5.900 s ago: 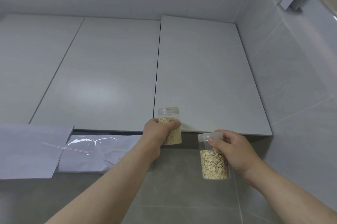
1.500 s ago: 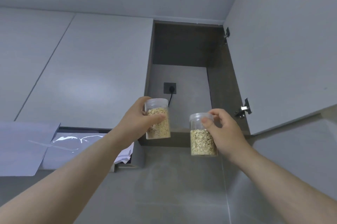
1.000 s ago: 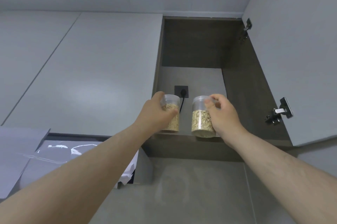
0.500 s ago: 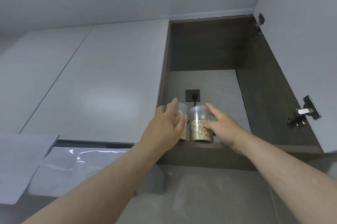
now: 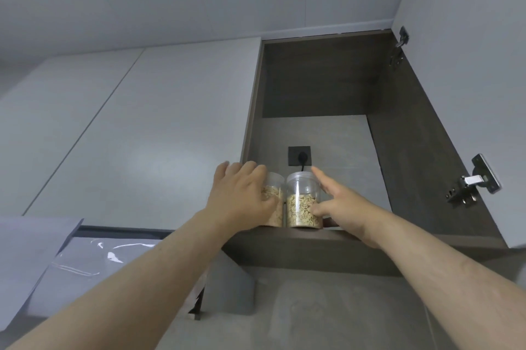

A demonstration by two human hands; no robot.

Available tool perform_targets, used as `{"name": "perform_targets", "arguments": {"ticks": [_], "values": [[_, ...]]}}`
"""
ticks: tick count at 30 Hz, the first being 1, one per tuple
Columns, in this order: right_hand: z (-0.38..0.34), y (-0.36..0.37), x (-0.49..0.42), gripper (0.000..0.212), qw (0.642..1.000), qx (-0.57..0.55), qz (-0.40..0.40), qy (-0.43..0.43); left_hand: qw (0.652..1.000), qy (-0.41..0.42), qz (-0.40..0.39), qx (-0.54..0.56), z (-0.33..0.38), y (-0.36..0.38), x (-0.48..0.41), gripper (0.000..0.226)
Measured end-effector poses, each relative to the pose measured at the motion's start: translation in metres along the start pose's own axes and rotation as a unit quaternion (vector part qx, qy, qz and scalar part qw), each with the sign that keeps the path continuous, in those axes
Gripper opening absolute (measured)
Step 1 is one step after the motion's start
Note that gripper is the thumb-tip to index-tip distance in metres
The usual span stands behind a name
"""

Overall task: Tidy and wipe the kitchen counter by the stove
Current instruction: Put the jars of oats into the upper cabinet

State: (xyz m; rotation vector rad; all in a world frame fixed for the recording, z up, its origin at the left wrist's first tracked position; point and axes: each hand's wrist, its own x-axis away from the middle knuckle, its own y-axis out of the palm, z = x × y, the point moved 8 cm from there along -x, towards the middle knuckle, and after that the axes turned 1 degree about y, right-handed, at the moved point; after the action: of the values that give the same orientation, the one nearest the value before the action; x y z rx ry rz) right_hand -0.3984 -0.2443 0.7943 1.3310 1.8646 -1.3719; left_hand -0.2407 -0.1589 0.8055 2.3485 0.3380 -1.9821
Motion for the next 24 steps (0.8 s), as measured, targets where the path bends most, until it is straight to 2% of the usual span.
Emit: {"name": "perform_targets", "arguments": {"ticks": [4, 9, 16, 24], "values": [[0.001, 0.004, -0.002, 0.088, 1.0, -0.002, -0.029, 0.008, 0.997, 0.016, -0.039, 0.06, -0.018, 0.0, -0.014, 0.044], [0.0, 0.007, -0.003, 0.088, 0.999, 0.023, -0.045, 0.009, 0.99, 0.026, -0.025, 0.138, -0.031, 0.004, -0.013, 0.044], [0.006, 0.012, -0.011, 0.091, 0.996, 0.071, -0.061, 0.009, 0.991, 0.031, -0.005, 0.133, -0.037, 0.011, -0.012, 0.045], [0.007, 0.016, -0.013, 0.086, 0.975, 0.22, -0.021, 0.005, 0.996, 0.042, -0.008, 0.079, -0.033, 0.013, -0.011, 0.045]]}}
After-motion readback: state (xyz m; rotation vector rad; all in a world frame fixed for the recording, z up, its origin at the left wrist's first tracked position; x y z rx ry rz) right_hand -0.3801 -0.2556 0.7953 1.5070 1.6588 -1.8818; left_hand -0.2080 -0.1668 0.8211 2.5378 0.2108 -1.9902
